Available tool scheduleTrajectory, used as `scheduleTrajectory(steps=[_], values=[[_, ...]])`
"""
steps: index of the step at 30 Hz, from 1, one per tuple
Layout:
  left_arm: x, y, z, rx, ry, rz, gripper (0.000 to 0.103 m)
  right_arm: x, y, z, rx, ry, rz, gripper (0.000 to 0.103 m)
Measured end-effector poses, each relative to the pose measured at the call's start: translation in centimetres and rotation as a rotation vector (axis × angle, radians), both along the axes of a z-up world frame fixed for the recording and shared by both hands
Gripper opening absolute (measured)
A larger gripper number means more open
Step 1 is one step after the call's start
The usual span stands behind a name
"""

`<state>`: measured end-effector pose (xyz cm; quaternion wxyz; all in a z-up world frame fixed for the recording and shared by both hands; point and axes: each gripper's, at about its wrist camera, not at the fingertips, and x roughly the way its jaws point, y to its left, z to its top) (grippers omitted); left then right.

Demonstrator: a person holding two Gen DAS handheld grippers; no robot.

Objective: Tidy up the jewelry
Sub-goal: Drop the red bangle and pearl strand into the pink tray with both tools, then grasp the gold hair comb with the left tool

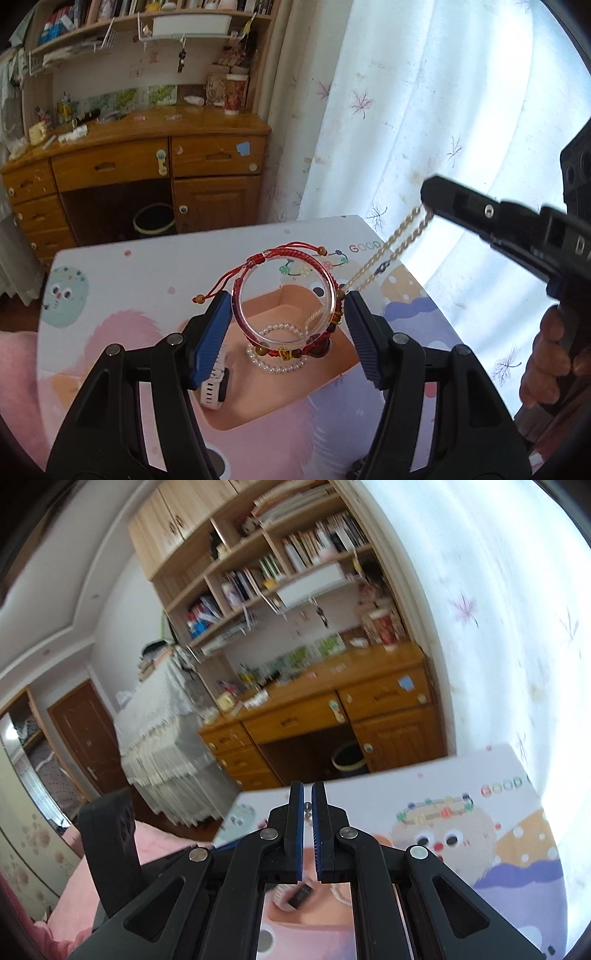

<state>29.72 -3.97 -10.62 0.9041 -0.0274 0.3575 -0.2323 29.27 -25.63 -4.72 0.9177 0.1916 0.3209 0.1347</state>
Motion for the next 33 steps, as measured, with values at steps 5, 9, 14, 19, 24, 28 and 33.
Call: scheduleTrajectory(steps=[5, 9, 14, 19, 24, 28, 33], values=[[2.0, -0.6, -3.1, 0.088, 0.111, 0.033, 0.064, 0.6, 0.1, -4.4, -0.029, 0.094, -0.018, 0.024], [1.0, -0.2, -3.2, 0.107, 0.086, 0.043, 0.073, -0.9, -0.6, -5.4, -0.028, 0.087, -0.030, 0.035], [-1.6, 1.3, -2.0, 0.100, 0.094, 0.060, 0.073, -3.4, -0.7, -5.4, -0.089, 0.104, -0.029, 0.042], [-5.2, 2.6, -0.9, 0.079, 0.111, 0.090, 0.073, -7.3, -0.8, -4.9, -0.166, 0.086, -0.020, 0.078], [-8.8, 4.4, -1.4, 0.064, 0.154, 0.137, 0.073, -11.7, -0.4, -4.5, -0.294, 0.062, -0.012, 0.087], [-11.6, 5.5, -3.1, 0.021, 0.246, 0.167, 0.073, -15.3, 0.5, -5.2, -0.394, 0.030, 0.040, 0.091], [-14.9, 5.8, -5.6, 0.005, 0.367, 0.181, 0.072, -18.7, 2.7, -6.9, -0.514, 0.030, 0.184, 0.092]])
